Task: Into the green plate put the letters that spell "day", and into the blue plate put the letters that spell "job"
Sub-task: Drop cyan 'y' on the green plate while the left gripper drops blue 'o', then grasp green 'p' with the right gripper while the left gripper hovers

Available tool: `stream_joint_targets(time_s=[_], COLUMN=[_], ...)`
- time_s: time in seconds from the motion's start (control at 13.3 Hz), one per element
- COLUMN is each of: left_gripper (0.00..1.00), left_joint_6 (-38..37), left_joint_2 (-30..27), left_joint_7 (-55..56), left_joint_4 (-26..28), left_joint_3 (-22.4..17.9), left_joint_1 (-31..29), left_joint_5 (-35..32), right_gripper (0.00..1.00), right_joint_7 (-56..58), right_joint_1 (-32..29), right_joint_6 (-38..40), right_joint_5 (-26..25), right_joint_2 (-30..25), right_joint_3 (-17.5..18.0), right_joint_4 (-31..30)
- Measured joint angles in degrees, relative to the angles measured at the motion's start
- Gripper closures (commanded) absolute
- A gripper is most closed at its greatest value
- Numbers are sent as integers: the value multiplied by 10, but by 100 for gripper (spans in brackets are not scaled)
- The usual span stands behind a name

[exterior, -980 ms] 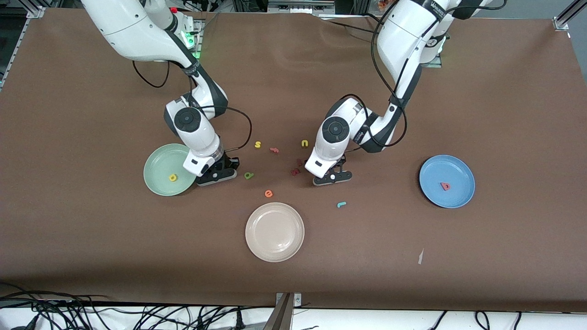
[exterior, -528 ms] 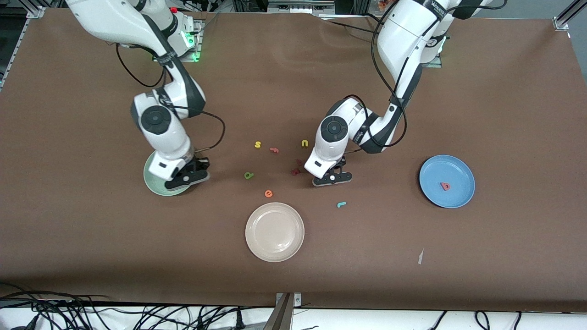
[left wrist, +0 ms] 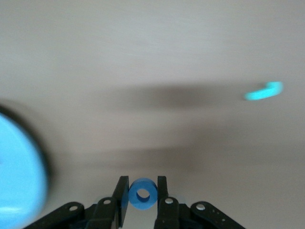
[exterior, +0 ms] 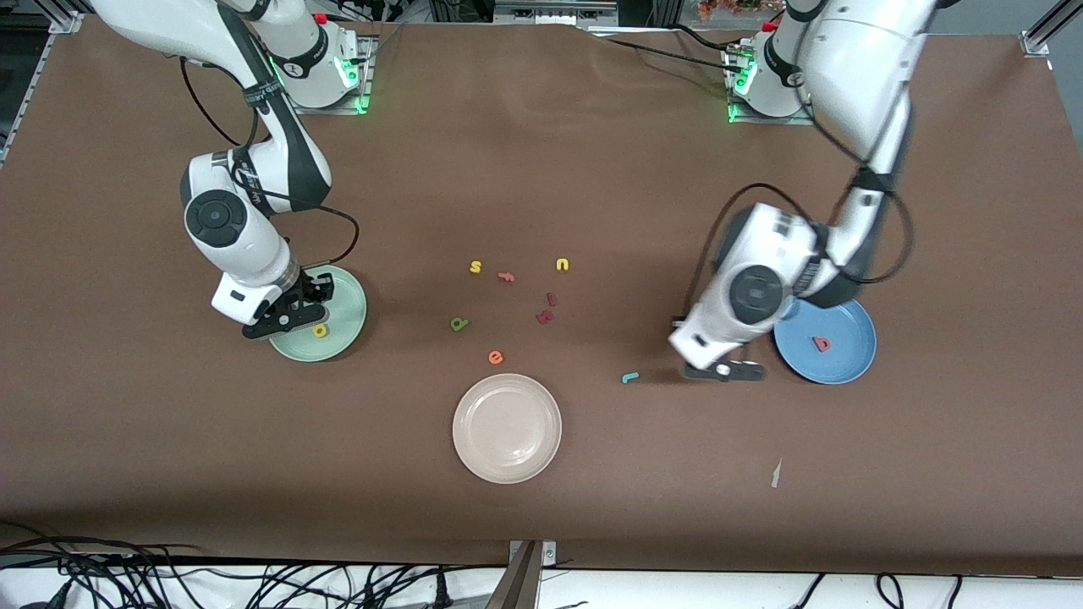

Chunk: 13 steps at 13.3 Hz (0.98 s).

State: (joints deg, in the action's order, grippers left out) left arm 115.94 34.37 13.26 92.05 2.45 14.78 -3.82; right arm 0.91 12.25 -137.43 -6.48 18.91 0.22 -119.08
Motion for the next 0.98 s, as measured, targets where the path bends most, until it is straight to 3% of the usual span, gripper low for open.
stream_joint_targets(time_s=[0.3, 0.38, 0.45, 0.53, 0.68, 0.83, 0.98], left_gripper=[100, 84, 38, 0, 0, 0, 0], left_joint_6=[36, 68, 99, 117, 119, 77, 38], left_joint_2=[-5, -6, -6, -6, -7, -15, -23], left_joint_7=[-179, -214, -243, -268, -291, -272, -172], left_joint_4=[39, 60, 82, 99, 107, 82, 48], left_joint_3=[0, 0, 0, 1, 2, 7, 15], left_joint_1=[-100, -120, -136, -150, -166, -164, -145], left_joint_5=[-31, -31, -31, -31, -30, -1, 32], right_gripper=[46, 46, 46, 46, 46, 46, 46], right_joint_7=[-57, -92, -126, -162, -231, -300, -382], right_joint_1=[3, 8, 19, 38, 74, 92, 98], right_joint_6=[-10, -20, -31, -41, -51, -53, -65], right_joint_5=[55, 55, 55, 55, 55, 49, 35], right_joint_2=[10, 23, 40, 61, 104, 135, 155], right_joint_3=[41, 54, 63, 67, 68, 68, 68], right_joint_4=[10, 24, 42, 63, 106, 134, 148])
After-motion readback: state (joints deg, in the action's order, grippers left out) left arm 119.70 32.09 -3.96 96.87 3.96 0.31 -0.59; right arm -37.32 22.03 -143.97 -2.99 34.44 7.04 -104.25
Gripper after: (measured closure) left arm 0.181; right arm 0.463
